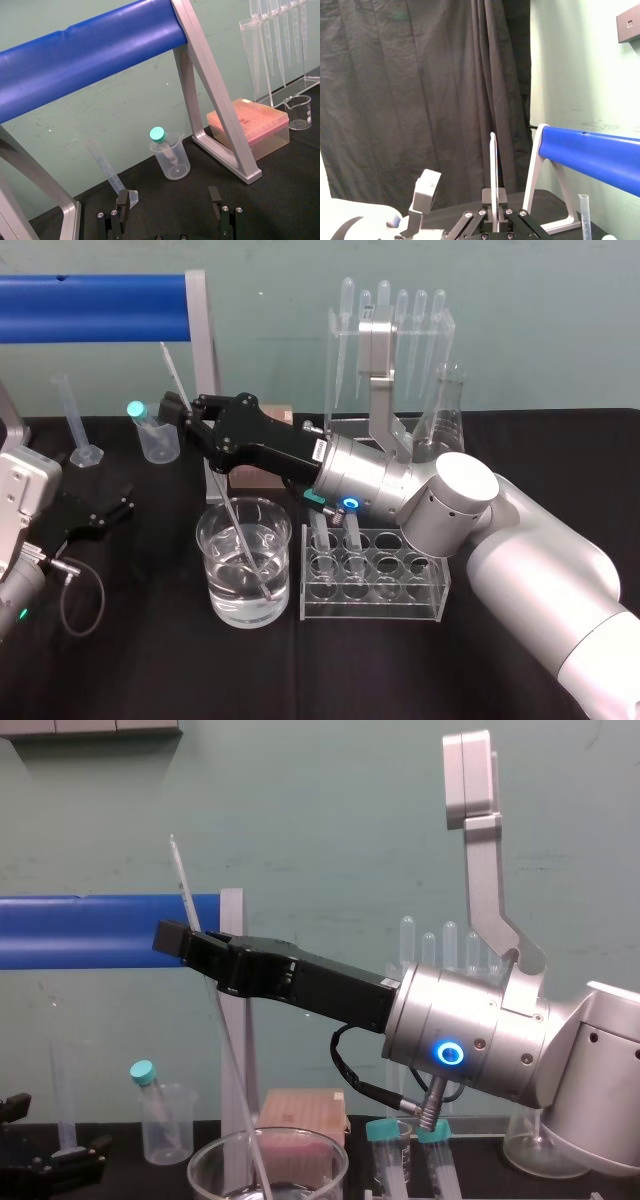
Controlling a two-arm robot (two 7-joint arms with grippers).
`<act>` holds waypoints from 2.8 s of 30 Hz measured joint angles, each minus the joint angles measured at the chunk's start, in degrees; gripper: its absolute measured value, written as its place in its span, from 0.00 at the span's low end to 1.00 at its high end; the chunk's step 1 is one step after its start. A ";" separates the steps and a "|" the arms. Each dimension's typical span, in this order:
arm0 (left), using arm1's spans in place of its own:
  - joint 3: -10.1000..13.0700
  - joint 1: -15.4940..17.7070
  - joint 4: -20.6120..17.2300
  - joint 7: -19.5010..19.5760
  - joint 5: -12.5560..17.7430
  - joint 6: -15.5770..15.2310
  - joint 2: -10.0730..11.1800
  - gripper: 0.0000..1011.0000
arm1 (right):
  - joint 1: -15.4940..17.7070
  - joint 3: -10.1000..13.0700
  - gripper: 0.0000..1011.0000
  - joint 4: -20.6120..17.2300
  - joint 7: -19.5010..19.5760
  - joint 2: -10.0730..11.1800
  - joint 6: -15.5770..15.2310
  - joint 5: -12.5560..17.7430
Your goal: Hold the thermometer with one hand and immerse one end into the beaker, then reinsert it into the test tube rack.
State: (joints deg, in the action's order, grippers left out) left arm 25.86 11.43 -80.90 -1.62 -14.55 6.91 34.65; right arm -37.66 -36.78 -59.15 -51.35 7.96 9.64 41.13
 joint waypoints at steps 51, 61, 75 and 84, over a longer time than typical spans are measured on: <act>0.00 0.00 0.00 0.00 0.00 0.00 0.00 1.00 | -0.06 0.00 0.06 0.08 0.04 0.00 0.09 0.08; 0.00 0.00 0.00 0.00 0.00 0.00 0.00 1.00 | -0.06 0.00 0.06 0.08 0.04 0.00 0.08 0.08; 0.00 0.00 0.00 0.00 0.00 0.00 0.00 1.00 | -0.06 0.00 0.06 0.07 0.04 0.00 0.08 0.08; 0.00 0.00 0.00 0.00 0.00 0.00 0.00 1.00 | -0.06 0.00 0.06 0.07 0.04 0.00 0.08 0.08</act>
State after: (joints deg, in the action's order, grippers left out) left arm 25.86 11.43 -80.90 -1.62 -14.55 6.91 34.65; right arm -37.72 -36.78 -59.08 -51.32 7.96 9.72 41.21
